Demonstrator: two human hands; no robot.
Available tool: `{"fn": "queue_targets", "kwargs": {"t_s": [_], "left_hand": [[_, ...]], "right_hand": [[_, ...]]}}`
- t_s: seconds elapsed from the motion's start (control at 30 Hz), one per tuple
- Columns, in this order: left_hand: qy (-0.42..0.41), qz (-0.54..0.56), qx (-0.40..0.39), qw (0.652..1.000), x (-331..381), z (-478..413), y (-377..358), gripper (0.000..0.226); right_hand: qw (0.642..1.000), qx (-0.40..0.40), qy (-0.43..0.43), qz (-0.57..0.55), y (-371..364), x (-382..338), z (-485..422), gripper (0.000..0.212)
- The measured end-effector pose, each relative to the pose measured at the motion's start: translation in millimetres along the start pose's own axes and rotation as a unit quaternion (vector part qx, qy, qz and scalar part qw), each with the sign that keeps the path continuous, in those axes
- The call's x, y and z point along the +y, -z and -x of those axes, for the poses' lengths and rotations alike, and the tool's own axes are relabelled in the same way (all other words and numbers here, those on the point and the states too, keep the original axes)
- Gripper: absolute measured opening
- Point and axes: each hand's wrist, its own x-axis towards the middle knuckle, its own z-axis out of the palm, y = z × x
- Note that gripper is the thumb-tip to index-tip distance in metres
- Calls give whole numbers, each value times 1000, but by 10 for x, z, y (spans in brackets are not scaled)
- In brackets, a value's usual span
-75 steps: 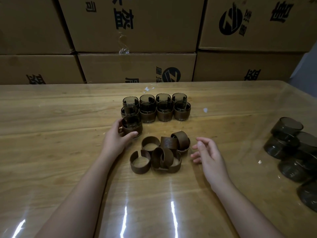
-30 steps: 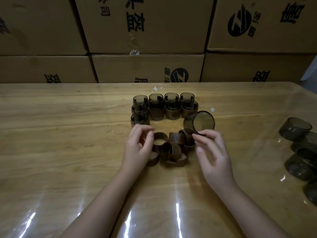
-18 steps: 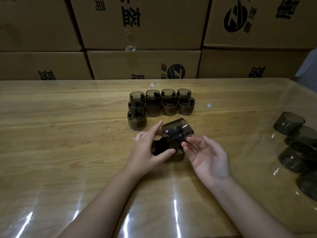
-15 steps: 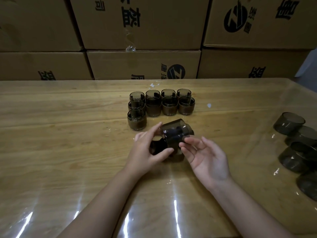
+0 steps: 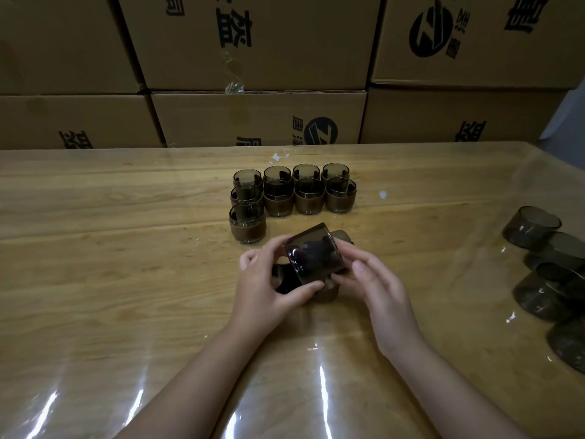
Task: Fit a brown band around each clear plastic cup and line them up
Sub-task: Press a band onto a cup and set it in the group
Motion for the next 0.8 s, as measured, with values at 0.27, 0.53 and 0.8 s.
{"fn": "queue_targets", "kwargs": {"t_s": [0.27, 0.53, 0.8], "left_hand": [[-20, -35, 54, 998, 32, -4, -11, 76], [-51, -90, 69, 992, -24, -63, 4, 75], [-162, -147, 32, 975, -35, -42, -23, 69]], "right_hand": [[997, -46, 17, 66, -75, 63, 53, 42], [996, -43, 38, 69, -98, 77, 86, 47], [989, -26, 95, 107, -65, -55, 73, 53]]}}
